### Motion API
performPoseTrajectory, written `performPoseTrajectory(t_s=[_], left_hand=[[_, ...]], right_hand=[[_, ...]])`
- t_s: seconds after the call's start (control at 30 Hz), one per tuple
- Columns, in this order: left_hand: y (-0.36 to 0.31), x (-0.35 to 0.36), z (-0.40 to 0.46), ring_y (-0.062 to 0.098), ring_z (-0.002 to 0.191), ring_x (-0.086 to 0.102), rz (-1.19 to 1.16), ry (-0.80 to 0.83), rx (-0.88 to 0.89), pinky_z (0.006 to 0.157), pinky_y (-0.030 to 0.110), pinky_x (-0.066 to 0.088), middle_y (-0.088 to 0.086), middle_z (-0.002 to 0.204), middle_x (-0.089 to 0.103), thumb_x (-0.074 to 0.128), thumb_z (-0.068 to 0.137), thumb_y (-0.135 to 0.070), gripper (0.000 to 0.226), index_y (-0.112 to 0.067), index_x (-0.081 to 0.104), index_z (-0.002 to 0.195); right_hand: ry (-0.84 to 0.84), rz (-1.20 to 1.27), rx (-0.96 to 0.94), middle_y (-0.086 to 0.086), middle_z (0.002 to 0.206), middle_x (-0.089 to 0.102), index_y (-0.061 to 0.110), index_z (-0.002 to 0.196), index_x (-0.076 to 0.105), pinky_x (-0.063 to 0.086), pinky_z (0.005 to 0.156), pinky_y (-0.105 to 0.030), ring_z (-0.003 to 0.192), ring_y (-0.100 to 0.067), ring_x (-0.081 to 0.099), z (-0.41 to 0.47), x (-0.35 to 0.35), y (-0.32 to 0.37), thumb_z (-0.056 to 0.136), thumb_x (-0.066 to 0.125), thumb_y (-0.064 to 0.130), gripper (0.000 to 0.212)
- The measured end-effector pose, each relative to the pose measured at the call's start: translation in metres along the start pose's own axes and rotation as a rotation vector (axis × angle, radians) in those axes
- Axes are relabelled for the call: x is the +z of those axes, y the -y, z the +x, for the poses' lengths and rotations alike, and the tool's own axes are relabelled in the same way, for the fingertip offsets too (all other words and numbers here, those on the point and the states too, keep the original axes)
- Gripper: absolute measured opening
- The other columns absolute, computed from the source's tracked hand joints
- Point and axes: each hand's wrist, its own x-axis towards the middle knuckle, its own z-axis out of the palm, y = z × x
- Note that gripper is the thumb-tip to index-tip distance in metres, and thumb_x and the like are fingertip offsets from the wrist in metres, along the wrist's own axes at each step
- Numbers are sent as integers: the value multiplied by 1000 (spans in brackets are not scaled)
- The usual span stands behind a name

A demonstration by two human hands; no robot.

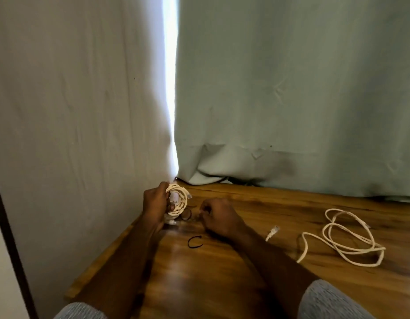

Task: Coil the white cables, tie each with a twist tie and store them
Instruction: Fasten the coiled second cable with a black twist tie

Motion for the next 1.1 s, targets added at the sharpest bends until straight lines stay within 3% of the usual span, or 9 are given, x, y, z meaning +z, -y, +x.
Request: performPoseTrajectory(t_s=[0.1,0.23,0.37,0.5,0.67,0.8,0.93,1.0,1.1], left_hand=[[0,-1,7,24,51,55,14,-24,10,59,35,46,13,59,61,65,86,-26,31,-3,68,66],[0,2,11,24,42,52,8,-8,14,54,32,43,17,57,58,64,88,-26,34,0,67,66],[-1,14,11,23,39,48,-68,-8,-3,47,27,41,14,57,55,63,90,-26,33,-4,64,65],[3,41,6,17,42,48,-137,19,-30,48,26,43,10,60,56,64,91,-26,29,-5,66,71],[8,102,-12,12,37,39,-199,27,-42,43,24,40,4,55,45,61,92,-20,26,-7,57,70],[25,157,-31,19,49,48,-270,8,-144,45,27,43,3,61,52,64,94,-35,36,-10,58,69],[54,203,-60,17,52,54,-137,210,-157,54,29,46,-1,57,57,71,84,-53,47,-13,57,64],[64,216,-71,19,56,55,-100,330,-142,59,31,47,1,56,59,77,77,-51,44,-13,59,62],[67,222,-71,17,55,64,-100,412,-153,56,29,51,4,63,69,82,77,-37,29,-10,71,75]], right_hand=[[-19,101,145,-2,87,69,18,87,69,55,70,-35,85,-18,64,18,17,14,90,63,36,20],[-21,62,301,-7,101,67,16,94,67,55,73,-34,94,-23,63,32,38,17,85,66,34,20],[-65,168,323,-3,78,65,15,76,64,54,62,-35,79,-20,62,35,33,5,83,66,25,12],[-246,239,345,-2,77,67,15,76,67,57,68,-39,76,-17,63,23,3,-23,86,63,16,11],[-433,191,254,5,81,65,24,79,62,38,60,-13,77,-10,60,-3,-55,-68,92,66,16,15],[-587,273,243,8,74,69,19,79,68,43,58,-6,68,-1,64,-27,-90,-95,89,70,12,12],[-660,276,232,8,69,68,20,73,67,42,58,-11,64,-1,63,-34,-101,-119,86,71,8,18],[-669,264,224,8,66,66,20,71,66,40,56,-11,61,-2,61,-34,-100,-124,84,72,8,19],[-664,286,225,6,66,64,16,72,65,41,55,-14,61,-5,60,-29,-94,-129,84,73,10,16]])
